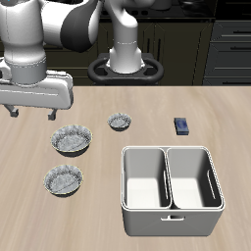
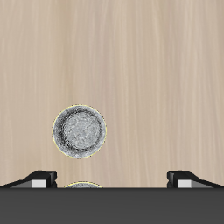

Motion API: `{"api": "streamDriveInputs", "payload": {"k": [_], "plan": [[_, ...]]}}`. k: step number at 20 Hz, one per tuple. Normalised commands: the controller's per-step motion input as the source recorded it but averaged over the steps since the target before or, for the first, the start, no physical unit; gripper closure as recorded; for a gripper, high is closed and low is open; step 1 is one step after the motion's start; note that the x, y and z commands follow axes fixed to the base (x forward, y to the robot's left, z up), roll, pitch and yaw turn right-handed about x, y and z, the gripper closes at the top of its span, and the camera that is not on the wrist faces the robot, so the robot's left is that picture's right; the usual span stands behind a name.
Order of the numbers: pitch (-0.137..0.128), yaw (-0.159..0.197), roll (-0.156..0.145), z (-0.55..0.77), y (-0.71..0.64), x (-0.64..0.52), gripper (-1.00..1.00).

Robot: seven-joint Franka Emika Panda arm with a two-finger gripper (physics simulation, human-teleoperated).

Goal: Stack the middle-sized bowl on the largest bowl

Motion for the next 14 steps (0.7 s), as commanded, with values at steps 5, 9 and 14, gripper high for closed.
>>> {"api": "streamDriveInputs", "payload": {"k": [5, 9, 14], "plan": [[0.016, 0.014, 0.009, -0.22, 0.15, 0.04, -1.0], [0.024, -0.044, 0.024, -0.19, 0.14, 0.07, -1.0], [0.021, 0.021, 0.014, -0.25, 0.19, 0.07, -1.0]]}}
